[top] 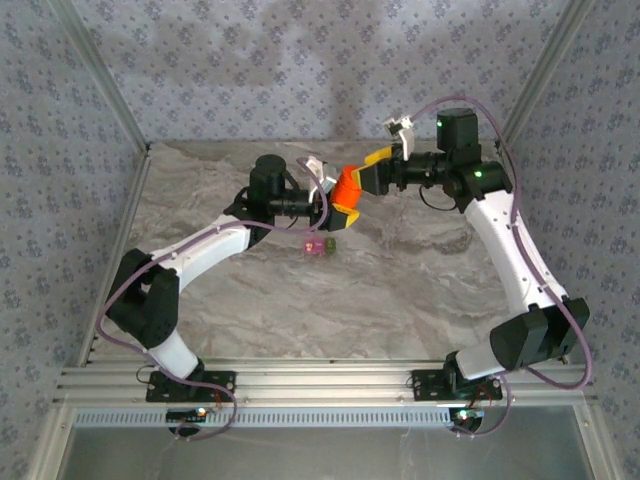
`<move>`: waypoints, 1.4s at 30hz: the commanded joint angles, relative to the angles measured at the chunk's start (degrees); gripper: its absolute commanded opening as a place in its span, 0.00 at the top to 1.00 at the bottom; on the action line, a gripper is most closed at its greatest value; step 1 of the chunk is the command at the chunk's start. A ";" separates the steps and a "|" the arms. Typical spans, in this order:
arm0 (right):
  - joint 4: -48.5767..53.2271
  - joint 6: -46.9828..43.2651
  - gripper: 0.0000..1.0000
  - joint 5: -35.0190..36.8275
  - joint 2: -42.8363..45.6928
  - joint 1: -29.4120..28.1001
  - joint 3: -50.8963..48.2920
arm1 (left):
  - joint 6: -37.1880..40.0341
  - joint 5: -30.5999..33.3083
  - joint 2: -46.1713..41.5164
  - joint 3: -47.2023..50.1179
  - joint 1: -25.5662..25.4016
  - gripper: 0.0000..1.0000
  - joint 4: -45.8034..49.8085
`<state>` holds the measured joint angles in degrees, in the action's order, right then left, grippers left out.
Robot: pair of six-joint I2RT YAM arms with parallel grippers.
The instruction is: Sort the pills into containers
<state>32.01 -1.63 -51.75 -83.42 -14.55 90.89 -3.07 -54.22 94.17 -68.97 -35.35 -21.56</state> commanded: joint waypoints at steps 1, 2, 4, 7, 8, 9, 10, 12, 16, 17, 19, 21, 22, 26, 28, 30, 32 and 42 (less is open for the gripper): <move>1.89 -1.61 0.21 -1.02 -0.95 -0.62 2.15 | 0.08 -1.86 -0.72 -2.39 0.00 1.00 -0.41; 2.11 -1.71 0.21 -0.92 -1.24 -0.80 2.40 | 0.08 -1.88 -0.63 -2.40 -0.01 1.00 -0.41; 2.16 -1.88 0.22 -0.78 -1.49 -1.13 2.62 | 0.08 -1.91 -0.57 -2.59 0.02 1.00 -0.33; 4.00 -2.45 0.23 -0.77 -1.76 -1.52 3.15 | 0.08 -1.90 -0.40 -2.69 0.00 1.00 -0.24; 4.19 -2.58 0.22 -0.80 -1.76 -1.63 3.15 | 0.01 -1.86 -0.42 -2.71 -0.03 1.00 -0.28; 4.36 -2.73 0.22 -0.81 -1.84 -1.82 3.24 | 0.08 -1.92 -0.42 -2.75 -0.02 1.00 -0.28; 4.59 -2.90 0.21 -0.81 -1.77 -1.91 3.24 | 0.05 -1.90 -0.47 -2.73 -0.02 1.00 -0.20; 4.81 -2.94 0.21 -0.86 -1.75 -2.04 3.33 | 0.07 -1.86 -0.48 -2.74 0.02 1.00 -0.19; 5.04 -3.03 0.20 -1.34 -1.35 -2.05 3.15 | 0.06 -1.90 -0.42 -2.73 0.00 1.00 0.01; 5.07 -2.95 0.20 -1.37 -1.30 -2.03 3.15 | 0.15 -1.90 -0.55 -2.75 0.01 1.00 0.09; 5.26 -3.03 0.20 -1.76 -1.08 -2.07 3.02 | 0.24 -1.77 -0.48 -2.74 0.01 1.00 0.13; 5.53 -3.12 0.20 -2.26 -0.75 -2.11 2.76 | 0.24 -1.79 -0.48 -2.75 -0.05 1.00 0.23; 5.56 -3.07 0.21 -2.31 -0.56 -2.07 2.56 | 0.25 -1.82 -0.46 -2.74 0.01 1.00 0.24; 6.04 -3.38 0.21 -2.91 0.22 -2.24 1.84 | 0.33 -1.72 -0.39 -2.75 0.02 1.00 0.36; 6.30 -3.47 0.22 -2.75 0.54 -2.31 1.59 | 0.40 -1.66 -0.30 -2.73 -0.01 1.00 0.34; 6.31 -3.48 0.24 -2.57 0.71 -2.32 1.40 | 0.43 -1.61 -0.24 -2.83 -0.04 1.00 0.37; 6.36 -3.37 0.28 -2.38 0.75 -2.30 1.39 | 0.42 -1.64 -0.22 -2.90 -0.08 1.00 0.35; 6.22 -2.14 0.49 0.03 0.97 -3.18 0.83 | 0.42 -0.86 -0.30 -2.84 -0.08 1.00 0.38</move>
<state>37.56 -4.34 -52.64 -83.96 -16.73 92.53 -3.07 -54.59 94.19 -69.71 -35.35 -19.49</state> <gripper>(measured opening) 0.515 0.522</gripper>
